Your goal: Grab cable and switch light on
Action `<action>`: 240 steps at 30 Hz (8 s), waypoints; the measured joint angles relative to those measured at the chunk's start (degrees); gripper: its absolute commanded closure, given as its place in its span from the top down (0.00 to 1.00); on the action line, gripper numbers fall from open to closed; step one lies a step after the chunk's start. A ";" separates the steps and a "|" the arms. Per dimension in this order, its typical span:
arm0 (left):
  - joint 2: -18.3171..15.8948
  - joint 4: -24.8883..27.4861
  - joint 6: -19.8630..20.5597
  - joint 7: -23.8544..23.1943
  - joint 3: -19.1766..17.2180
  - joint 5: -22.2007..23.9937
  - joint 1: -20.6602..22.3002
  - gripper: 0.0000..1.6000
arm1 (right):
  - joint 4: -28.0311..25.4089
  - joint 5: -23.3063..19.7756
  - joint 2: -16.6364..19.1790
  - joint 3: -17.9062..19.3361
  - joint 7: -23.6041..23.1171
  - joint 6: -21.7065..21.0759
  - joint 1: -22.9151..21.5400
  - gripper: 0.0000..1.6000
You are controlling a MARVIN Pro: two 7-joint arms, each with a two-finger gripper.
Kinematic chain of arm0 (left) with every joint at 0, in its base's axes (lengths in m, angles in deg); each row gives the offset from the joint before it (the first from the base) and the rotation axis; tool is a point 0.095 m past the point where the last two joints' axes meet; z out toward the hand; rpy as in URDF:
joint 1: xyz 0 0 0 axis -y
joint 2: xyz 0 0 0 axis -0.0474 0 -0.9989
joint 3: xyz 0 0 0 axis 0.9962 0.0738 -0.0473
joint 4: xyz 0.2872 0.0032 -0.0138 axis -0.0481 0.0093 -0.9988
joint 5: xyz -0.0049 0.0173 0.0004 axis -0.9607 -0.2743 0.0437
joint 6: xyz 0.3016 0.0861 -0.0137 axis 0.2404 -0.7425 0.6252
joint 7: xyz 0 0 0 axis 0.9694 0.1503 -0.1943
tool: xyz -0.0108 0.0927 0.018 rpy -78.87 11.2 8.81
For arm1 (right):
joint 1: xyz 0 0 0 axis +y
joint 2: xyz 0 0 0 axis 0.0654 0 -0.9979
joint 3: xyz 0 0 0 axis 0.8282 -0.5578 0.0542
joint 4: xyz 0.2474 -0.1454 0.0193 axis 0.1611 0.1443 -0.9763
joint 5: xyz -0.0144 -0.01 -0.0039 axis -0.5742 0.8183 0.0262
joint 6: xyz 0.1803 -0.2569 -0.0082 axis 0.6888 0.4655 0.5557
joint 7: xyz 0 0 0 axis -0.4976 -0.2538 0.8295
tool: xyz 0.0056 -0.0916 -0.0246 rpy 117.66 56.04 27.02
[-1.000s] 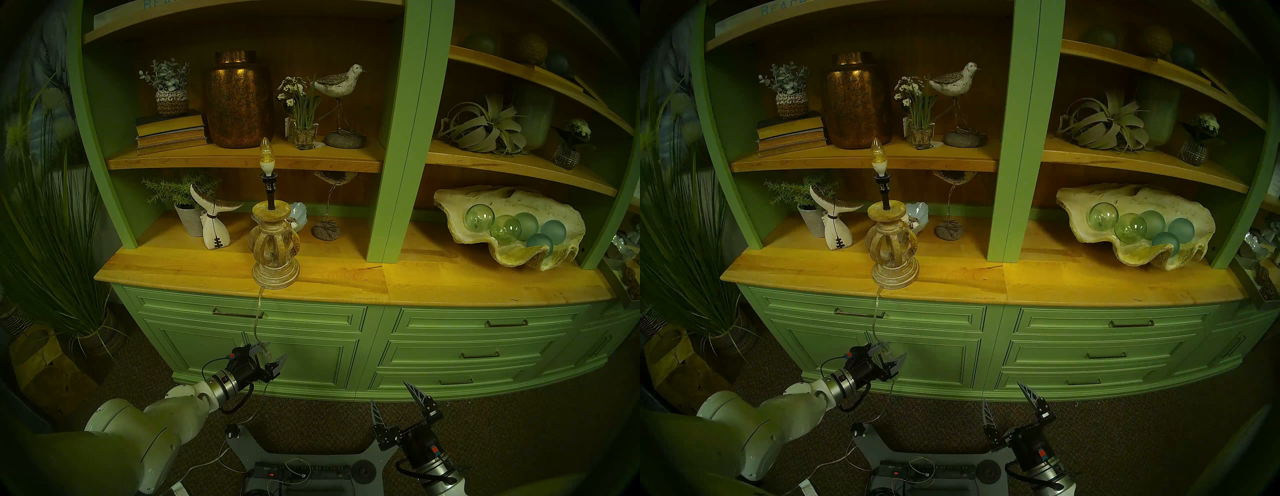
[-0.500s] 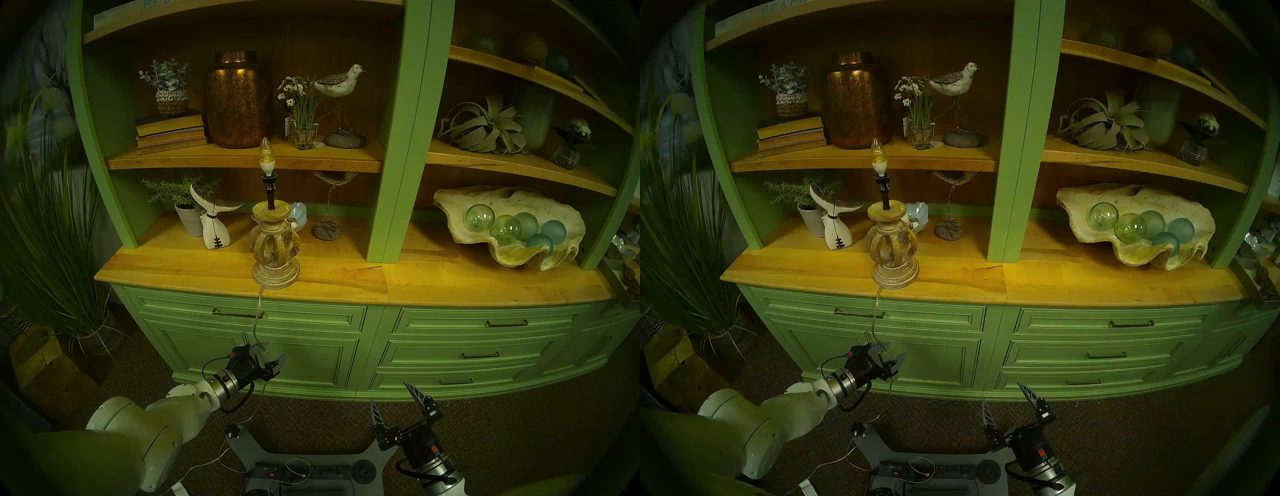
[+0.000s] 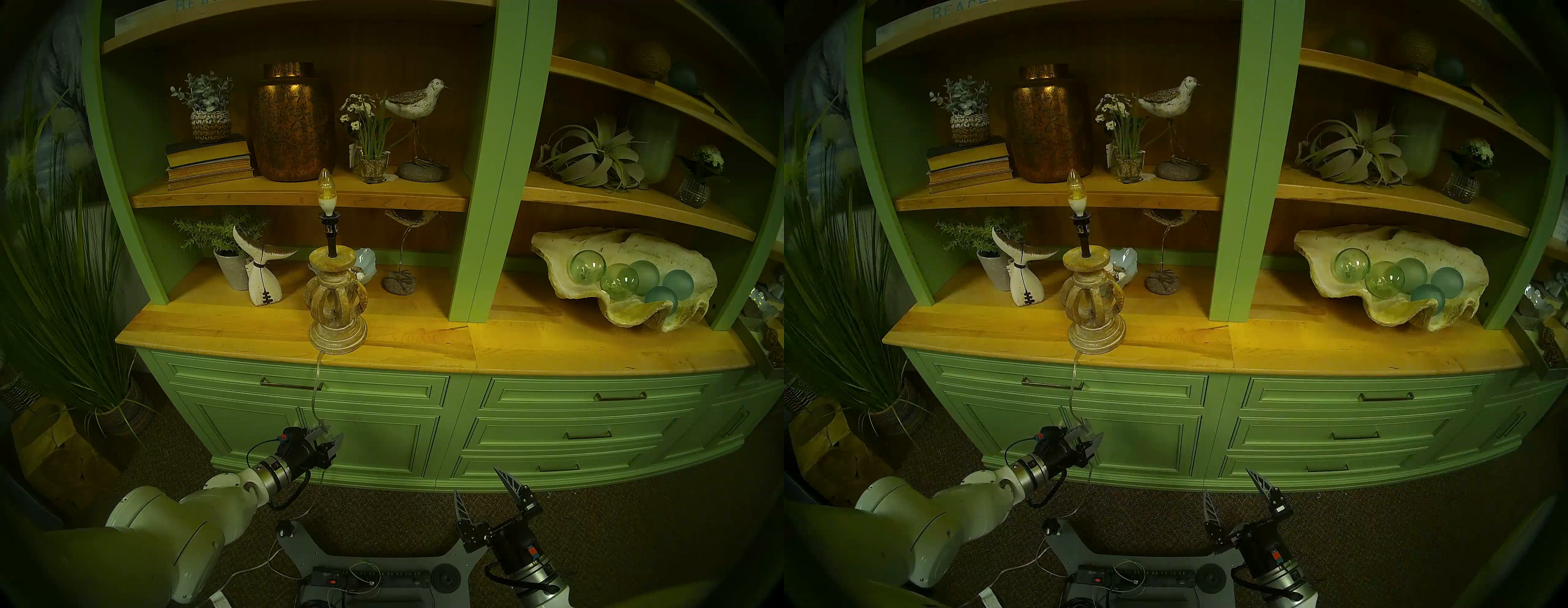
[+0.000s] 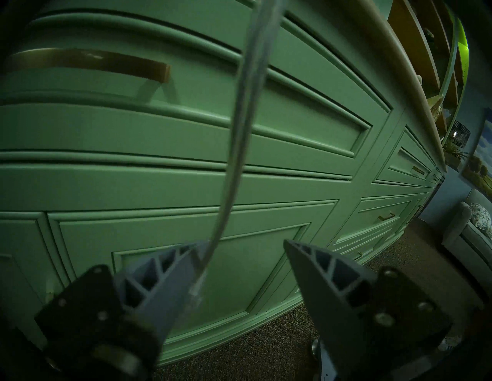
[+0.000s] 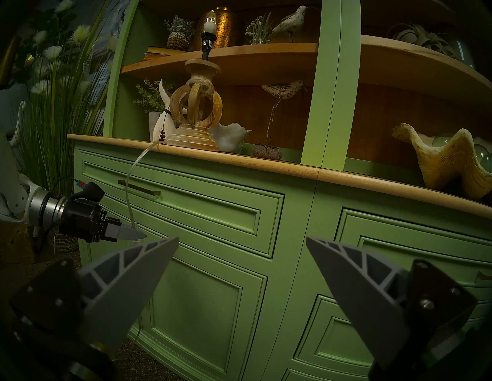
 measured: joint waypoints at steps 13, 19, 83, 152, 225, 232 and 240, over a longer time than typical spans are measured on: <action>0.37 -0.03 1.28 1.15 0.56 -0.95 0.03 0.00 | 0.08 0.00 0.00 0.00 -0.01 0.00 -0.05 1.00; 0.49 0.02 1.41 1.61 1.22 -1.92 0.17 0.00 | 0.08 0.00 0.00 0.00 -0.01 0.00 -0.05 1.00; -14.30 30.10 -14.11 -3.19 4.23 1.00 -10.24 0.00 | -0.26 0.00 0.00 0.01 -0.05 0.01 -0.04 1.00; -25.90 56.52 -5.67 -1.50 -0.43 6.22 -22.54 0.00 | -0.52 0.00 -0.01 0.01 -0.08 -0.01 -0.01 1.00; -27.02 58.69 -7.38 1.52 -1.30 6.11 -23.89 0.00 | -7.16 2.40 -1.79 -4.48 -1.20 -1.19 -3.30 1.00; -27.06 58.70 -7.40 1.51 -1.29 6.11 -23.90 0.00 | -9.94 2.54 -0.46 -6.94 -4.60 -5.77 -4.59 1.00; -27.09 58.71 -7.40 1.45 -1.28 6.11 -23.90 0.00 | -10.83 3.49 3.27 -7.77 -10.10 -10.88 -8.08 1.00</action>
